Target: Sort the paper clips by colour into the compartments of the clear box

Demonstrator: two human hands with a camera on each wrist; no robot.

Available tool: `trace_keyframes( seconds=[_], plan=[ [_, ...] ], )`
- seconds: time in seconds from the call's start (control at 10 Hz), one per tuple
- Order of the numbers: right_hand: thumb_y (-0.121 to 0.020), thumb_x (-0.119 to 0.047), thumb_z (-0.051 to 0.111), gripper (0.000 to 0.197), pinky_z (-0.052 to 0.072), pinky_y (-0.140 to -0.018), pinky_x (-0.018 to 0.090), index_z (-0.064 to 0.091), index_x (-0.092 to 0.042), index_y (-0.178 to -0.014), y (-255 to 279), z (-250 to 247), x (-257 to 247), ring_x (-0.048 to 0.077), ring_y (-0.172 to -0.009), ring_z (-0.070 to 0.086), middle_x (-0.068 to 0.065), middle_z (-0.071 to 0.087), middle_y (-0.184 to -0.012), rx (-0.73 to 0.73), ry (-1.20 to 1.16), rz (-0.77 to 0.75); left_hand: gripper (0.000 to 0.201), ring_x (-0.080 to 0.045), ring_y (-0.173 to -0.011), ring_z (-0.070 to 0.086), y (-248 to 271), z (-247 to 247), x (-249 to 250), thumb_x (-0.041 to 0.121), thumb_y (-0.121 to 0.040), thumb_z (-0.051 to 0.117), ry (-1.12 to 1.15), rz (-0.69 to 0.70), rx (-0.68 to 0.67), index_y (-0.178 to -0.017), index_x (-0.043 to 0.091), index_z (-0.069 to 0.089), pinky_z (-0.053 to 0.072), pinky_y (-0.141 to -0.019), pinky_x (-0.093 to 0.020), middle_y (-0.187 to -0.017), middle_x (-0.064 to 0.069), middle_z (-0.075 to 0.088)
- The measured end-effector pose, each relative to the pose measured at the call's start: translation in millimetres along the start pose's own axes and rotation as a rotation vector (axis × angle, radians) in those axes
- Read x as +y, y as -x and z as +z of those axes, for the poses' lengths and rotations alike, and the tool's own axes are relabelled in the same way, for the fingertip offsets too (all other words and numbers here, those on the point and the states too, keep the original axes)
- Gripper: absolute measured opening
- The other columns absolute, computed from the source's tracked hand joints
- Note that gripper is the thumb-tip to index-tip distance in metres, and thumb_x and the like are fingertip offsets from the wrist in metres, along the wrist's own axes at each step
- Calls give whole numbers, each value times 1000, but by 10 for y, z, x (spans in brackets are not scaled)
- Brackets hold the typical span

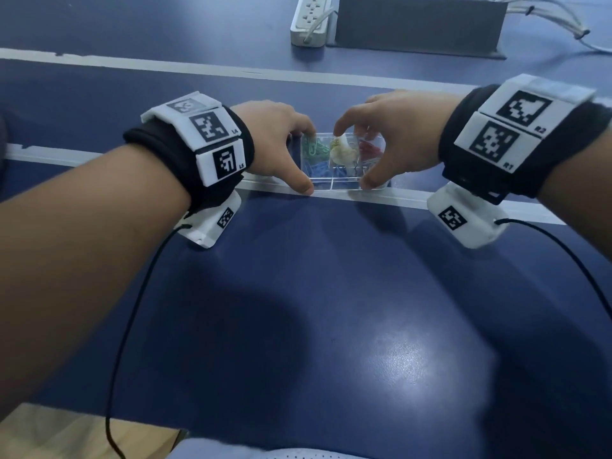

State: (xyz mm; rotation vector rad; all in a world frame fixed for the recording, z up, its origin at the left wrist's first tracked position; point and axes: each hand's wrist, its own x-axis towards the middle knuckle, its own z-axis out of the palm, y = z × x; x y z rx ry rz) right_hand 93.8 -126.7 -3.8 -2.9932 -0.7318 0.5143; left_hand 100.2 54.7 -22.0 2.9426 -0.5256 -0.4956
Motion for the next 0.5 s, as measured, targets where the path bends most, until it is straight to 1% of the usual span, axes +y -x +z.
trace_keyframes(
  seconds=[0.1, 0.2, 0.3, 0.4, 0.5],
  plan=[
    [-63, -39, 78, 76, 46, -88, 37, 43, -29, -130, 2, 4, -11, 21, -93, 52, 0, 60, -105, -5, -10, 8, 79, -19, -101, 49, -10, 8, -6, 56, -59, 75, -21, 3, -13, -128, 29, 46, 41, -89, -32, -105, 7, 47],
    [-64, -38, 78, 76, 47, -87, 38, 42, -28, -129, 20, 30, -4, 20, -90, 50, -1, 59, -102, 7, -43, 27, 79, -19, -102, 50, -17, 28, 8, 54, -61, 74, -37, 2, -13, -130, 31, 43, 39, -84, -30, -116, 4, 50],
    [-62, -38, 78, 77, 48, -89, 41, 41, -29, -130, 39, 63, -22, 23, -97, 54, 1, 56, -105, 21, -65, 54, 80, -22, -110, 52, -17, 43, 45, 51, -63, 74, -31, -6, -14, -133, 33, 40, 39, -85, -30, -120, 2, 49],
    [-58, -41, 81, 98, 47, -94, 44, 28, -29, -139, 89, 88, -31, 26, -114, 50, 3, 45, -122, 28, -108, 108, 96, -22, -121, 49, -17, 23, 12, 47, -61, 78, 58, -15, -10, -142, 33, 28, 40, -97, -33, -132, 1, 48],
    [-47, -50, 85, 131, 35, -107, 49, 1, -34, -145, 303, 285, -60, 28, -138, 22, 6, 15, -149, 50, -221, 164, 127, -19, -130, 44, 107, 86, 7, 44, -51, 86, 254, -49, -74, -147, 35, 3, 35, -107, -31, -144, 0, 42]
  ],
)
